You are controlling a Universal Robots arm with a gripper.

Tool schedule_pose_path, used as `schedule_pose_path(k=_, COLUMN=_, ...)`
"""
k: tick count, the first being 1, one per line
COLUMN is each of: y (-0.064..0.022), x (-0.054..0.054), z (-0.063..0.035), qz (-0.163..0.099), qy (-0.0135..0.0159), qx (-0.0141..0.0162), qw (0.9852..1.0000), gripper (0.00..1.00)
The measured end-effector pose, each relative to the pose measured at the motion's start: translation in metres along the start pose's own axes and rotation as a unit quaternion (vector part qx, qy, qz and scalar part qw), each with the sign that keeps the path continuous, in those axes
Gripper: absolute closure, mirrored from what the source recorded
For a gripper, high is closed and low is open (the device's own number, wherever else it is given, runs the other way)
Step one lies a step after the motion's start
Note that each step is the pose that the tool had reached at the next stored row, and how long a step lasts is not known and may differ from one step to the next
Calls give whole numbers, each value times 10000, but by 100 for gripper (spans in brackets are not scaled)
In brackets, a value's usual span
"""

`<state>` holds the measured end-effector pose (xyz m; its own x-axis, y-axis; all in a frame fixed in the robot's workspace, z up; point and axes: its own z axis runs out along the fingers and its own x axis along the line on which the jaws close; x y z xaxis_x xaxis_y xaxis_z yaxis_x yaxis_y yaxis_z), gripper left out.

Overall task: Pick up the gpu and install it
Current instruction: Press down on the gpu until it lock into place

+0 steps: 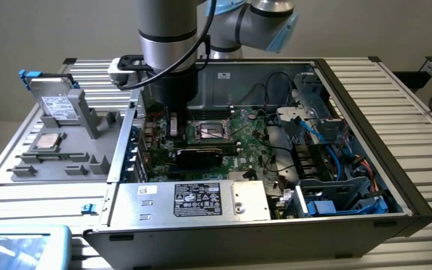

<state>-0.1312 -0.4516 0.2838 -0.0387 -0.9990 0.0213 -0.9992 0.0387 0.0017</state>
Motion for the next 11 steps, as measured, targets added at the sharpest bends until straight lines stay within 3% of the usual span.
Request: schedule_pose_path(k=11, y=26, x=-25, z=71, qz=17, qy=0, qx=0, qw=10000, gripper=88)
